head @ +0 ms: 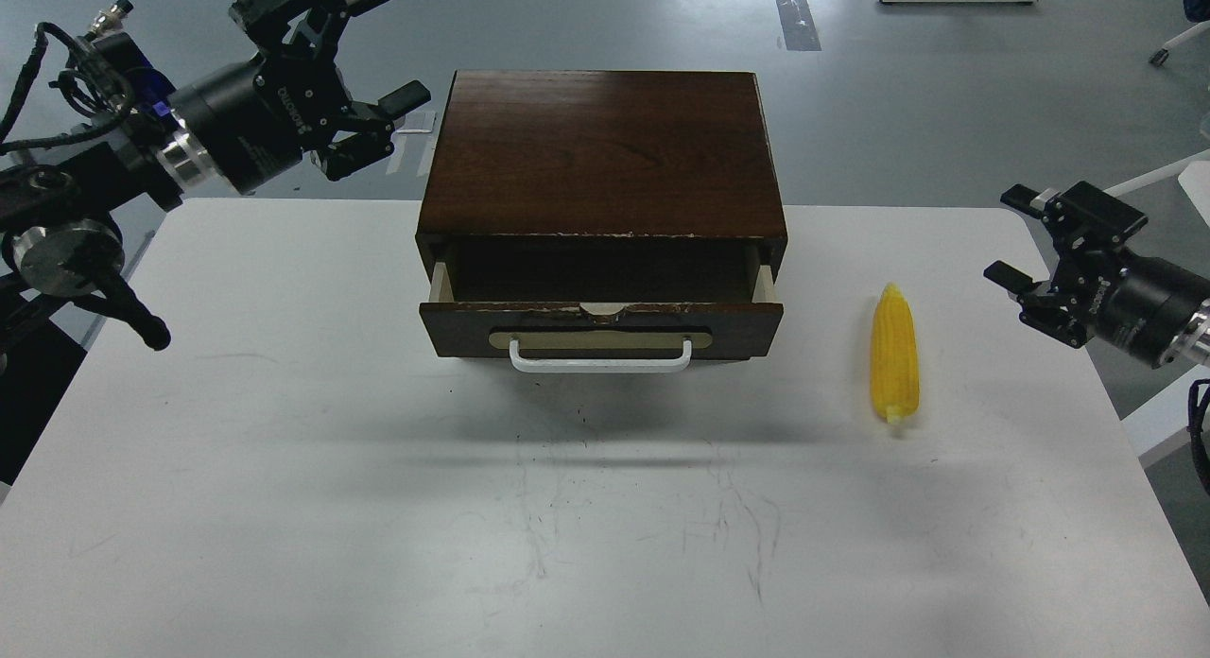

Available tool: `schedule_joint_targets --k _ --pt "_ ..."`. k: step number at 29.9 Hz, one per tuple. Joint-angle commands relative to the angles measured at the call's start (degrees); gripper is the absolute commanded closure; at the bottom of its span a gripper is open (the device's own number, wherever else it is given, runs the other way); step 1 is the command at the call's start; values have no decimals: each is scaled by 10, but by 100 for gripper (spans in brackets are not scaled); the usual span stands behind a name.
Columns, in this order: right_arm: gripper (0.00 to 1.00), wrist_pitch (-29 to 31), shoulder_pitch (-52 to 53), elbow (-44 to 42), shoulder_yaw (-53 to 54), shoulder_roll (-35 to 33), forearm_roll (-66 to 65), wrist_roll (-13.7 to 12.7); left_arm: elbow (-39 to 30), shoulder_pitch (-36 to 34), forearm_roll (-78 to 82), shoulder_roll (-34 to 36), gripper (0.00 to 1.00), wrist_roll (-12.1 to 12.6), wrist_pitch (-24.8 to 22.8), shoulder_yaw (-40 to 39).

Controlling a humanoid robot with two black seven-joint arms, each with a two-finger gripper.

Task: Put corn in drawer with both arms
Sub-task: 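Move the right gripper down to the yellow corn cob, then close the right gripper on the corn cob and lift it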

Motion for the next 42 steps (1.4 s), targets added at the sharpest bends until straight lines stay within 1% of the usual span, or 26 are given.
schedule_joint_targets --k 1,3,5,7,9,11,13,14,15,19,23,26,33,36,39,41,42 --pt "0 0 9 15 -6 -1 -148 -4 -1 2 1 -1 1 0 0 -2" --pt "0 -18 33 15 -46 0 -223 -6 -2 4 1 -1 1 0 0 -3" --pt "0 -36 65 14 -96 1 -251 -8 -2 4 1 0 1 0 0 -3" --pt "0 -51 89 14 -134 1 -258 -10 -2 4 1 0 1 0 0 -3" --pt "0 -78 142 7 -212 3 -259 -26 -3 5 1 -1 1 0 0 -3" --pt "0 -90 173 -4 -261 5 -259 -37 -3 5 1 -2 1 0 0 -3" --pt "0 -99 187 -13 -285 13 -259 -41 -4 6 1 -2 1 0 0 -3" --pt "0 -108 196 -22 -302 31 -259 -46 -4 6 1 -2 1 0 0 -3" --pt "0 -112 198 -34 -313 48 -259 -50 -4 7 1 -2 1 0 0 -4" --pt "0 -122 199 -62 -323 73 -259 -63 -4 7 1 -2 1 0 0 -4" --pt "0 -126 197 -99 -328 115 -259 -64 -4 7 1 -1 1 0 0 -5" --pt "0 -127 197 -116 -340 134 -259 -62 -4 7 1 -1 1 0 0 -5" --pt "0 -127 197 -125 -364 149 -259 -64 -4 7 1 -2 1 0 0 -5" --pt "6 -127 196 -129 -366 152 -259 -69 -4 7 1 -2 1 0 0 -5" --pt "20 -127 192 -130 -367 157 -259 -71 -4 8 1 -2 1 0 0 -5" --pt "38 -127 191 -129 -367 158 -259 -69 -4 8 1 -2 1 0 0 -5" --pt "42 -127 191 -129 -367 158 -259 -68 -4 8 1 -2 1 0 0 -5"
